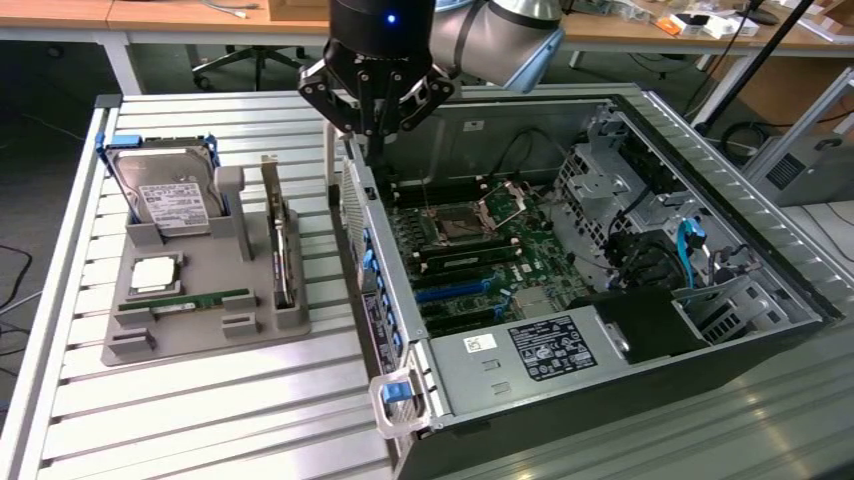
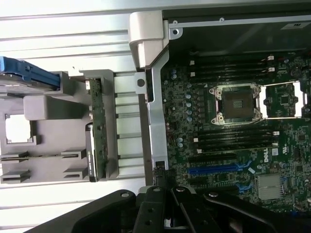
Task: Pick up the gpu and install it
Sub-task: 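Reach for the gpu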
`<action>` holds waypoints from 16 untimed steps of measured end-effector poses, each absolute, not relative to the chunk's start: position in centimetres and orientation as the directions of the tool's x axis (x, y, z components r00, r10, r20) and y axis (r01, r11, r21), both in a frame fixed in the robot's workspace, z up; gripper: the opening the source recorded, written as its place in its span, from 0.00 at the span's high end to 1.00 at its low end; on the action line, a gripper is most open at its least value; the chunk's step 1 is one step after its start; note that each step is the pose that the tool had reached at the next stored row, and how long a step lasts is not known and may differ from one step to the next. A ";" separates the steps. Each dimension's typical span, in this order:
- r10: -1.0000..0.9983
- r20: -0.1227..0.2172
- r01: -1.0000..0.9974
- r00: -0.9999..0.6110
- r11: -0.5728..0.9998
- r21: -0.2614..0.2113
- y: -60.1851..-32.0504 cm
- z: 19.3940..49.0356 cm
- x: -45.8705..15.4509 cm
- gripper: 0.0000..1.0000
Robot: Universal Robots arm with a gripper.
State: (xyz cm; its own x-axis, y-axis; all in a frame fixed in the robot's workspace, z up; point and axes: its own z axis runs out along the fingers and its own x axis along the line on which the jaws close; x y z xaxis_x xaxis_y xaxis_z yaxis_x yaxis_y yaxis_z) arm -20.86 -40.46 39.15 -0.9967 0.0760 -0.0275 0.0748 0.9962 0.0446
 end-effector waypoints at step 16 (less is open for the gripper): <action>0.076 -0.027 0.075 -0.997 0.996 0.045 -40.5 39.1 -21.4 0.89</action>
